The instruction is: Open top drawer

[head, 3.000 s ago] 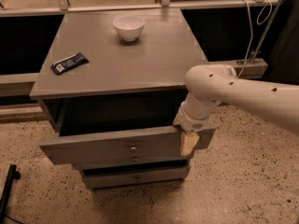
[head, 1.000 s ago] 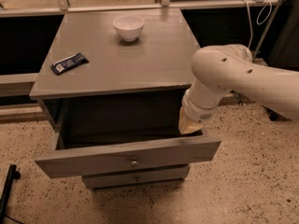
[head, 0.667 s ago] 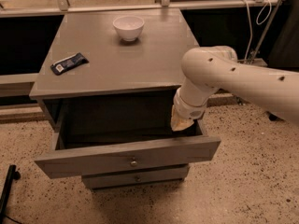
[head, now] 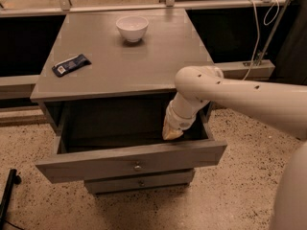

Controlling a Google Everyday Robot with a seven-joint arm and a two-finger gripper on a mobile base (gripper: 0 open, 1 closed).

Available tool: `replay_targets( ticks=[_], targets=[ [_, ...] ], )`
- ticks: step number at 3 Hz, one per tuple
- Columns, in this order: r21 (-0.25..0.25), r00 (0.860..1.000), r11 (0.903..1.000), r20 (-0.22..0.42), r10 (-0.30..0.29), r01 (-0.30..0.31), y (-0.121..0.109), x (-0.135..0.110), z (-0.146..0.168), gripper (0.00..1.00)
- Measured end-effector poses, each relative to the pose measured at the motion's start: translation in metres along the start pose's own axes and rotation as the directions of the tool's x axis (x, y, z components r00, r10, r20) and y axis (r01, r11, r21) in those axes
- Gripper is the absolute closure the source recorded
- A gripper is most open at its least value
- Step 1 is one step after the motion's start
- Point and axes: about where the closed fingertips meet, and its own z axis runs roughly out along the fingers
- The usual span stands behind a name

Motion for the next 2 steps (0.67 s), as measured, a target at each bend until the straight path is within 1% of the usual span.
replay_targets(
  ticks=[1, 2],
  targets=[
    [-0.063, 0.999, 0.998, 0.035, 0.011, -0.009, 0.0196, -0.0124, 0.0228, 1.0],
    [-0.07, 0.999, 0.9975, 0.039, 0.011, -0.008, 0.0211, -0.0131, 0.0225, 1.0]
  ],
)
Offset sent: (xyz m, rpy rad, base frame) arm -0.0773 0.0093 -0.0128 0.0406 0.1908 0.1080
